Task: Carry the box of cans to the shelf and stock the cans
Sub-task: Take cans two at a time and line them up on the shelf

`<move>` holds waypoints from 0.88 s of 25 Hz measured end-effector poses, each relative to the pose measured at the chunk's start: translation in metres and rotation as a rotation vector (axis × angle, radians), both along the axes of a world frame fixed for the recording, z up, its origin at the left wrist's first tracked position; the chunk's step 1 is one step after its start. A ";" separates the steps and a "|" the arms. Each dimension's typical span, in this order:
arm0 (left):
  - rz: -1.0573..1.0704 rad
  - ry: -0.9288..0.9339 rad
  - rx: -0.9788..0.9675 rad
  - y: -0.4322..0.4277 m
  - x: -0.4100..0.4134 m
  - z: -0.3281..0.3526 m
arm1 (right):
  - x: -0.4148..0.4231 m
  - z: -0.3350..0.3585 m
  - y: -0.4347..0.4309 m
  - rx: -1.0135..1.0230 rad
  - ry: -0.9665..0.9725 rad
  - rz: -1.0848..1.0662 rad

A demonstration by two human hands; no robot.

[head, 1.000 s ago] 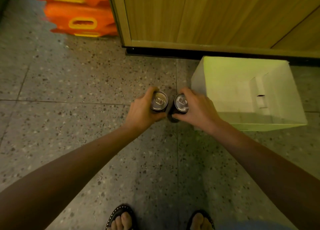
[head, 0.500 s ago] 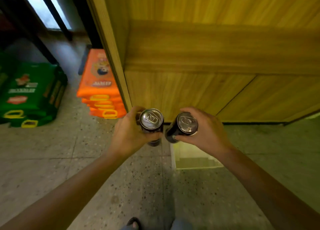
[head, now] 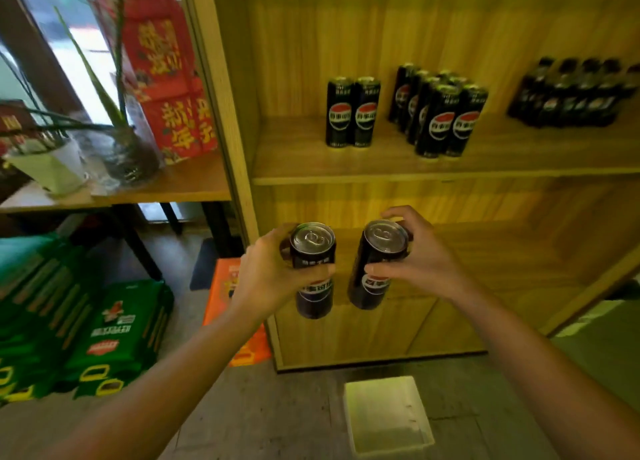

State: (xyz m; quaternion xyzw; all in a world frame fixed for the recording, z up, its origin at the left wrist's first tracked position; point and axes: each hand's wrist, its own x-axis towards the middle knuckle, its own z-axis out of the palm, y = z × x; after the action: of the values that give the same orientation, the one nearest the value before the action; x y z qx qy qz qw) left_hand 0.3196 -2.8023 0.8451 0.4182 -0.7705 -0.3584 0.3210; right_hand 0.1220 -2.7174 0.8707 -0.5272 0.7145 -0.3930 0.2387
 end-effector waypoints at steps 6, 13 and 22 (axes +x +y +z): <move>-0.038 0.064 0.010 -0.024 -0.017 0.063 | -0.006 0.048 -0.019 -0.065 -0.053 -0.113; -0.024 0.107 0.071 -0.080 -0.070 0.097 | -0.047 0.075 -0.076 -0.162 0.039 -0.100; 0.136 0.180 0.042 -0.170 -0.156 0.108 | -0.128 0.091 -0.190 -0.237 0.197 -0.052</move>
State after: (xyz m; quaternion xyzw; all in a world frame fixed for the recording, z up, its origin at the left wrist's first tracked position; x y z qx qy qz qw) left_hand 0.1637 -2.9723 0.9527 0.4423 -0.7008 -0.3877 0.4038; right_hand -0.0055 -2.9072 0.9620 -0.5692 0.6965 -0.4269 0.0932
